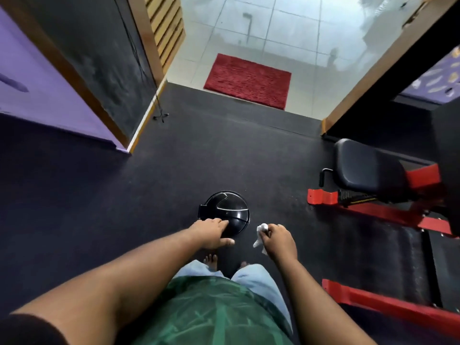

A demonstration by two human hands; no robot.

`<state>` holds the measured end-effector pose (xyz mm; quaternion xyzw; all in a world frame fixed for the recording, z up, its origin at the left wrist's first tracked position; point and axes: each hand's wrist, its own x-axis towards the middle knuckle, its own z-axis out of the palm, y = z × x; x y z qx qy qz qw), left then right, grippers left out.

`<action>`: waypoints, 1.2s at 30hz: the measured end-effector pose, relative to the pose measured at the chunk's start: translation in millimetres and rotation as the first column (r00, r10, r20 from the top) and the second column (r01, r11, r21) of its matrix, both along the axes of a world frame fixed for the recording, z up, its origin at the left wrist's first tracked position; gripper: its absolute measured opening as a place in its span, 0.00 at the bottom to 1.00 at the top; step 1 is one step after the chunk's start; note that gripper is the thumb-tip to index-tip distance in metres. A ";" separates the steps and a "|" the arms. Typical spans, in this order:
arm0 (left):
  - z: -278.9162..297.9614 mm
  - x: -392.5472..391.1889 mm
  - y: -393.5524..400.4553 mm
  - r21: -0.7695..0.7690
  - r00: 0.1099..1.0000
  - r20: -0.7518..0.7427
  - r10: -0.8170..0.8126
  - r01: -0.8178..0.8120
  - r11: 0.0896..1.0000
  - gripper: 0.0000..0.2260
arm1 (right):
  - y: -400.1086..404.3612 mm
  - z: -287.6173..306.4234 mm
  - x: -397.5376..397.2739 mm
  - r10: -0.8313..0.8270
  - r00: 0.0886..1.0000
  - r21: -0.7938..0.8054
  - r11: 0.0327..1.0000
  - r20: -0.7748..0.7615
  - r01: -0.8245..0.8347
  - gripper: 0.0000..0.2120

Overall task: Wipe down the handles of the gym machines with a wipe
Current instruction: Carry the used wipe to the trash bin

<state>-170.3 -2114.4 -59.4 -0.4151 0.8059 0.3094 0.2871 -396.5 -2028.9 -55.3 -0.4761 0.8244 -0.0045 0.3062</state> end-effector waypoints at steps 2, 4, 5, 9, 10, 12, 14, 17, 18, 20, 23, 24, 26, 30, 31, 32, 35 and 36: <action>-2.1 -2.7 -12.6 0.011 0.999 0.010 0.040 -0.040 0.999 0.39 | -20.3 -4.0 -9.2 0.029 0.999 0.028 0.999 0.015 -0.030 0.11; -5.6 -5.5 -22.5 0.013 0.997 0.016 0.075 -0.075 0.997 0.39 | -40.0 -8.9 -16.5 0.067 0.998 0.049 0.996 0.017 -0.068 0.09; -8.0 -8.0 -28.3 0.016 0.994 0.020 0.104 -0.104 0.994 0.39 | -52.9 -12.4 -20.4 0.095 0.995 0.060 0.994 0.024 -0.096 0.08; -16.3 -21.7 -45.8 0.034 0.974 0.031 0.226 -0.227 0.973 0.39 | -95.2 -25.2 -33.1 0.193 0.979 0.092 0.976 0.066 -0.198 0.05; -18.7 -27.1 -48.9 0.046 0.964 0.039 0.262 -0.263 0.964 0.39 | -106.0 -30.2 -38.8 0.224 0.972 0.097 0.968 0.076 -0.231 0.05; -22.5 -37.1 -52.3 0.078 0.947 0.062 0.314 -0.318 0.945 0.39 | -122.6 -37.1 -49.3 0.272 0.958 0.126 0.951 0.093 -0.283 0.05; -24.9 -45.8 -53.7 0.103 0.938 0.089 0.335 -0.343 0.934 0.39 | -134.7 -41.9 -60.2 0.301 0.947 0.157 0.936 0.113 -0.316 0.04; -28.7 -60.1 -58.5 0.125 0.924 0.121 0.361 -0.375 0.918 0.39 | -151.8 -48.0 -78.8 0.326 0.934 0.194 0.916 0.148 -0.351 0.03; -28.9 -63.6 -59.2 0.128 0.920 0.128 0.369 -0.385 0.914 0.39 | -155.9 -49.5 -83.3 0.331 0.930 0.202 0.911 0.160 -0.359 0.03; -31.0 -69.3 -59.7 0.140 0.914 0.141 0.382 -0.400 0.906 0.39 | -161.8 -51.8 -90.1 0.340 0.922 0.210 0.903 0.185 -0.375 0.02; -33.9 -75.9 -60.9 0.153 0.905 0.147 0.400 -0.420 0.894 0.39 | -169.3 -55.8 -94.8 0.332 0.917 0.196 0.906 0.221 -0.375 0.02; -34.2 -77.0 -61.3 0.152 0.903 0.145 0.404 -0.424 0.893 0.40 | -171.8 -56.7 -94.6 0.334 0.915 0.187 0.907 0.225 -0.377 0.04; -33.7 -79.3 -61.7 0.157 0.895 0.151 0.419 -0.440 0.884 0.40 | -177.7 -59.7 -92.9 0.332 0.914 0.186 0.907 0.232 -0.377 0.10; -28.9 -84.7 -61.0 0.178 0.878 0.155 0.452 -0.475 0.862 0.39 | -188.9 -65.9 -84.5 0.341 0.900 0.178 0.901 0.271 -0.394 0.13; -28.5 -86.0 -60.3 0.179 0.875 0.159 0.457 -0.481 0.858 0.39 | -192.0 -68.9 -81.6 0.348 0.890 0.188 0.892 0.295 -0.411 0.10; -27.9 -86.7 -59.9 0.181 0.872 0.159 0.464 -0.487 0.854 0.39 | -195.1 -70.2 -78.1 0.365 0.873 0.202 0.875 0.324 -0.440 0.05; -27.2 -87.7 -59.6 0.188 0.860 0.174 0.480 -0.508 0.841 0.39 | -199.5 -81.0 -73.7 0.402 0.818 0.244 0.816 0.412 -0.524 0.17; -24.7 -88.0 -59.4 0.194 0.856 0.170 0.488 -0.514 0.835 0.39 | -200.7 -77.8 -73.8 0.402 0.817 0.267 0.804 0.412 -0.531 0.20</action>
